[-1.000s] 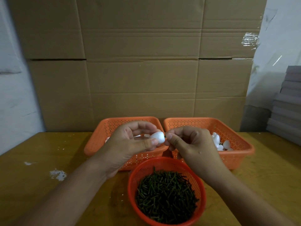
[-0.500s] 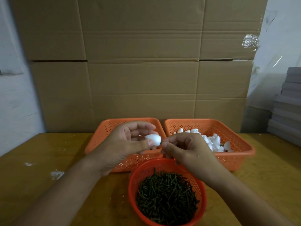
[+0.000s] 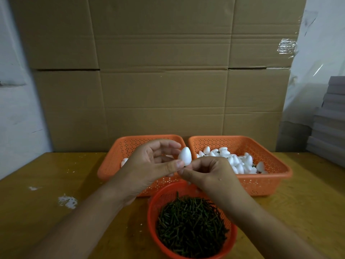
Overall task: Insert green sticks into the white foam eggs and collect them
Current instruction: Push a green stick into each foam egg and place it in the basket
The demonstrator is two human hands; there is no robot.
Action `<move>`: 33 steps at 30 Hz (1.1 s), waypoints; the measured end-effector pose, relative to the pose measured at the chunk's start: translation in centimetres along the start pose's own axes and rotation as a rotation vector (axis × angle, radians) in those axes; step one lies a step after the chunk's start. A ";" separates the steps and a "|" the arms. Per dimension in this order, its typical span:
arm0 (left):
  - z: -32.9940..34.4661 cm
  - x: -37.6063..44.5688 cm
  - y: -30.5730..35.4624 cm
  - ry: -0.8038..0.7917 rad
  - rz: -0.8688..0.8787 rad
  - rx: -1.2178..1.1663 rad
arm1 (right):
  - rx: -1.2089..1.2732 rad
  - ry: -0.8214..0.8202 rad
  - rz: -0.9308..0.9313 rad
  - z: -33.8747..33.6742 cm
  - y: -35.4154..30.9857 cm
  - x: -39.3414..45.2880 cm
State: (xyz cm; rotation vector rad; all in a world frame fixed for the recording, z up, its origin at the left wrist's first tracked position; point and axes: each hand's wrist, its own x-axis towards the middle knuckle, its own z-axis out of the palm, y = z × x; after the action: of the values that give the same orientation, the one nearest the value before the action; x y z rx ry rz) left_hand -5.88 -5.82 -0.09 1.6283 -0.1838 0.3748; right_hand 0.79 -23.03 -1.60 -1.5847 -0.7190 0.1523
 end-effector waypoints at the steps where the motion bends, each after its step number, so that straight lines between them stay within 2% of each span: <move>1: 0.0 0.0 0.0 -0.003 0.000 0.000 | -0.011 0.011 -0.002 0.0 0.0 0.0; 6: 0.3 -0.1 0.1 -0.002 -0.002 0.014 | -0.087 0.033 -0.007 0.1 0.0 0.0; 17: -0.1 0.0 0.2 -0.032 -0.037 0.022 | -0.109 -0.084 -0.079 0.0 -0.6 -0.4; 21: -0.2 0.0 0.2 -0.033 -0.072 -0.045 | -0.071 -0.123 -0.035 0.0 -0.8 -0.5; 28: 0.4 0.1 -0.1 -0.006 -0.158 -0.296 | 0.090 -0.152 0.042 0.1 -1.1 -0.7; 33: 0.3 0.1 0.1 -0.028 -0.171 -0.322 | 0.119 -0.169 0.052 0.1 -1.2 -0.7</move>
State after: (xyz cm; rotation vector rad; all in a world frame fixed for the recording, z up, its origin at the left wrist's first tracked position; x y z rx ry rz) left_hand -5.76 -6.10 -0.02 1.3205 -0.1184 0.1801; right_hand -0.24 -23.34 -0.76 -1.4895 -0.7849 0.3643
